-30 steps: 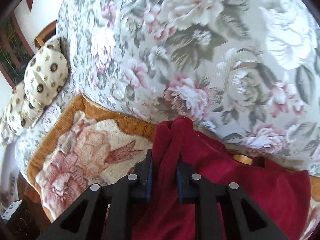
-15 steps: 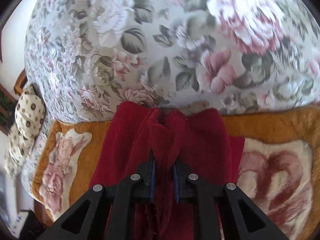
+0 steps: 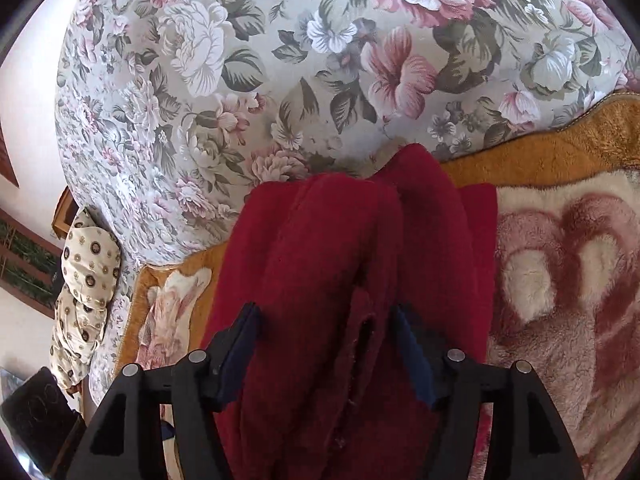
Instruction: Fold small clothes
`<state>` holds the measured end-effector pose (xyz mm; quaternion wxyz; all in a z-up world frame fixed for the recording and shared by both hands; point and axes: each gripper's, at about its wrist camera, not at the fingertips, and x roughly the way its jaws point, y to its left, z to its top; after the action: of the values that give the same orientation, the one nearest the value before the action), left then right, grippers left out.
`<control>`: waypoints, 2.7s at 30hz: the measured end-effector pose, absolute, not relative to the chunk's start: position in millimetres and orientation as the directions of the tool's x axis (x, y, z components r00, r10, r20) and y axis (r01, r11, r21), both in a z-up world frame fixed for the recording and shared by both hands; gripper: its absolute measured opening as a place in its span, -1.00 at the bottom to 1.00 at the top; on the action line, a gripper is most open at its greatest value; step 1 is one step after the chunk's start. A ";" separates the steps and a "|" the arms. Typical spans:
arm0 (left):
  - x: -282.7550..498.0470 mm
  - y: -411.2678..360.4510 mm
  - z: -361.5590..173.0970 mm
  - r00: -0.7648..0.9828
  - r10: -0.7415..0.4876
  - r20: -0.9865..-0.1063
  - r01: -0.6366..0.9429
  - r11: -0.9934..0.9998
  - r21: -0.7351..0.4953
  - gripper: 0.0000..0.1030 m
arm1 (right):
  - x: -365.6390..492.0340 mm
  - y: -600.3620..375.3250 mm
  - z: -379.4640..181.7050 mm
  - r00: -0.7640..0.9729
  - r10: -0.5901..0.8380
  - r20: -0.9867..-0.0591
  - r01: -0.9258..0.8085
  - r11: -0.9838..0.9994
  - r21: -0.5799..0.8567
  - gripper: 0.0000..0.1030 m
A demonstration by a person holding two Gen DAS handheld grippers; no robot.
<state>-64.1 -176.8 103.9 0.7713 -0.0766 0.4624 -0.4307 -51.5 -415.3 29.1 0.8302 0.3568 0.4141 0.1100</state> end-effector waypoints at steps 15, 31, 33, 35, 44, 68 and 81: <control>-53.6 -178.1 89.0 0.258 -0.659 -0.706 0.543 0.704 -0.458 0.17 | -40.8 -431.4 54.6 0.647 0.125 -0.752 0.143 0.949 0.281 -0.63; -79.1 -205.7 64.2 0.238 -0.589 -0.772 0.641 0.693 -0.331 0.17 | -142.3 -401.6 58.7 0.625 0.290 -0.725 0.100 0.891 0.442 -0.41; -81.7 -208.2 60.8 0.246 -0.573 -0.782 0.646 0.698 -0.308 0.17 | -147.8 -393.4 49.5 0.596 0.337 -0.729 0.051 0.890 0.453 -0.81; -83.9 -208.5 57.8 0.234 -0.570 -0.788 0.648 0.696 -0.310 0.17 | -161.2 -386.5 57.6 0.630 0.271 -0.728 0.026 0.929 0.369 -0.83; -83.3 -212.9 52.9 0.232 -0.550 -0.802 0.648 0.702 -0.294 0.20 | -162.6 -402.6 30.2 0.599 0.290 -0.747 0.115 0.891 0.439 -0.85; -60.7 -221.3 46.9 0.365 -0.463 -0.808 0.554 0.805 -0.211 0.34 | -118.3 -404.9 30.9 0.650 0.243 -0.719 0.141 0.892 0.429 -0.95; -63.3 -218.9 51.3 0.373 -0.475 -0.797 0.545 0.807 -0.226 0.34 | -163.0 -396.9 52.1 0.657 0.261 -0.707 0.117 0.891 0.438 -0.87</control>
<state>-63.3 -218.9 51.3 0.8276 0.0375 0.4678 -0.3081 -163.0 -396.9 52.1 0.8809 0.2295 0.4118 0.0408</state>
